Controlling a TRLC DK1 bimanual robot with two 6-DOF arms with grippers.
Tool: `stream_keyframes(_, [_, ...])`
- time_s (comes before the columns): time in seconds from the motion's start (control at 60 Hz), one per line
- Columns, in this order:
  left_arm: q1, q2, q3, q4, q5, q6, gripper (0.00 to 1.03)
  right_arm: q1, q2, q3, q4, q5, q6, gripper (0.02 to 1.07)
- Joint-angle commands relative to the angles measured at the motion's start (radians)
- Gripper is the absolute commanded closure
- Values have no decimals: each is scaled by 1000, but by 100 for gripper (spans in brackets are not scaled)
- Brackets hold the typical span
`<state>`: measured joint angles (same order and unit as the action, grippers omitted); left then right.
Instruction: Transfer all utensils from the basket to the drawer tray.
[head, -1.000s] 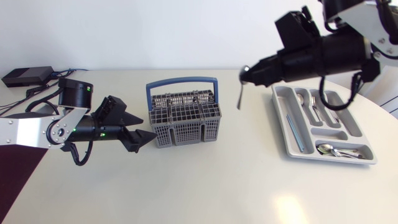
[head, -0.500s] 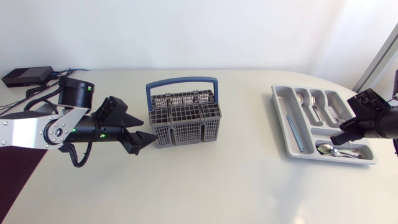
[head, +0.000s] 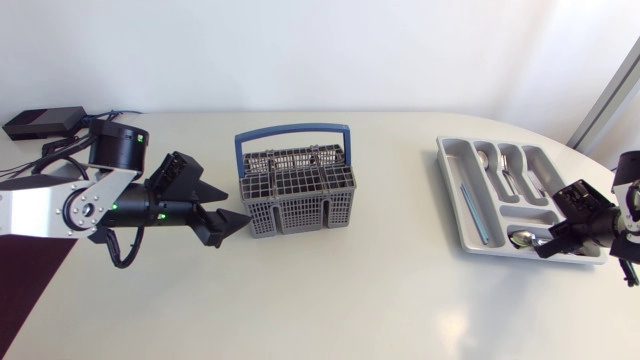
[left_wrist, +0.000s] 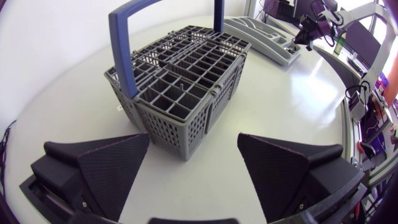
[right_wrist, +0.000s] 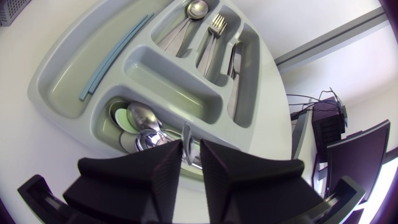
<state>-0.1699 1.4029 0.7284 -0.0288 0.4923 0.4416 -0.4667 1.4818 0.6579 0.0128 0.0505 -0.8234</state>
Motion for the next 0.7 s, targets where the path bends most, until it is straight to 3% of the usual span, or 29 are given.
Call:
stream_keyframes(0.0, [24, -7, 25, -8, -4, -14, 5, 0, 2, -17, 23, 12, -25, 33])
stream_keyframes(0.083, [53, 1, 31, -6, -11, -14, 5, 17, -66, -23, 1, 15, -20, 18])
stream_keyframes(0.15, [73, 16, 45, -6, -27, -14, 5, 40, -129, -23, -34, 17, -10, 15])
stream_keyframes(0.483, [112, 153, 112, 7, -75, -43, 5, 387, -272, 59, -209, 38, 210, 14])
stream_keyframes(0.683, [125, 266, 192, 23, -98, -89, 6, 629, -112, 175, -159, 8, 354, 15])
